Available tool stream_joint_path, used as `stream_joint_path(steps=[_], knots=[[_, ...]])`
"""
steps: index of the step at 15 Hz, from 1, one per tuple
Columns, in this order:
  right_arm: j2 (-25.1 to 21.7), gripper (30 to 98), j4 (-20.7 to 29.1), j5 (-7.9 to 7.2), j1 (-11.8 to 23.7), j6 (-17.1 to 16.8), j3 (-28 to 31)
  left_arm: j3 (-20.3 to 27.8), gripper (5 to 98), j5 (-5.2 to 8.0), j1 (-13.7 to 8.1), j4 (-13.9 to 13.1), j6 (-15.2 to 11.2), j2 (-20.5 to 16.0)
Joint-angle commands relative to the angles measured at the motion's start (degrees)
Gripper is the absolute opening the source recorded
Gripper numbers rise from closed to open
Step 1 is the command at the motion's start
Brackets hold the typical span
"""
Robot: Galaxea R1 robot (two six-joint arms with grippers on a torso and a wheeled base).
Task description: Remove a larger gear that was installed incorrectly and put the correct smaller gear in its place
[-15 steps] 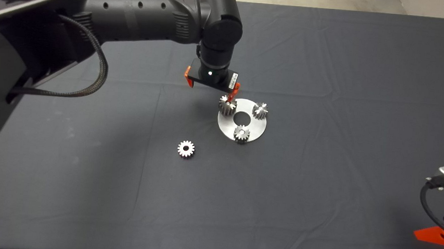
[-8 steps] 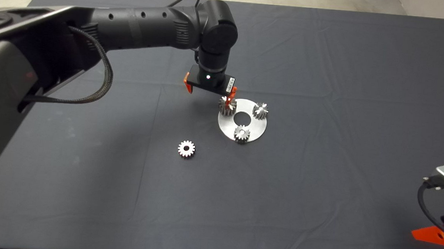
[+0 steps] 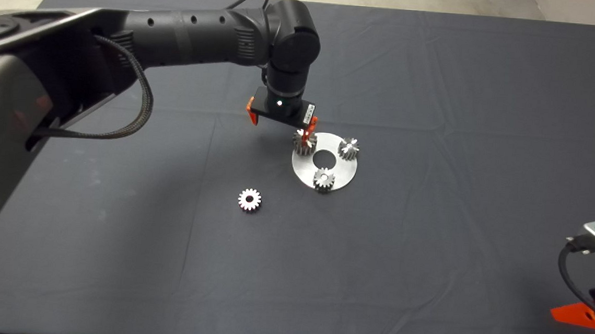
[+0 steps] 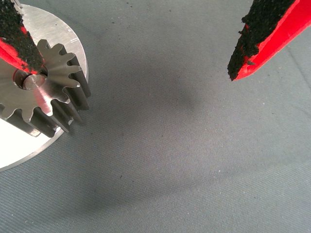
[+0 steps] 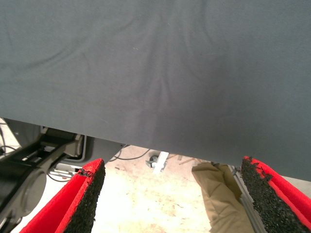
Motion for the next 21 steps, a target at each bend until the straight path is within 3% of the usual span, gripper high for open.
stream_joint_path(steps=[1,3,6,8,13,15,18,21], knots=[[2.2,73.9,1.6,-3.71,0.5,1.7,0.2,3.6,97.6,1.83,-1.2,0.4,-2.1,0.4],[2.2,73.9,1.5,-3.71,0.5,1.9,0.2,5.1,96.6,2.02,-6.7,-1.0,-3.7,0.4],[2.4,73.9,1.2,-3.71,0.5,1.9,0.1,5.2,95.2,1.76,-9.2,-5.2,-4.4,0.4],[2.4,73.9,1.2,-3.71,0.5,1.9,0.1,5.2,95.2,1.42,-9.8,-5.8,-4.7,0.4],[2.4,73.9,1.1,-3.80,0.5,1.9,0.1,4.4,95.1,-1.56,-9.2,-5.6,-4.5,0.4],[2.4,73.9,1.1,-3.80,0.5,1.9,0.1,4.3,95.1,-2.19,-6.4,-5.5,-4.5,0.4],[2.4,73.9,1.1,-3.80,0.5,1.9,0.1,3.3,95.1,-4.50,-4.7,-5.3,-4.5,0.4],[2.4,73.9,1.1,-3.88,0.6,1.9,0.1,3.1,95.1,-5.53,-2.3,-4.3,-4.6,0.4]])
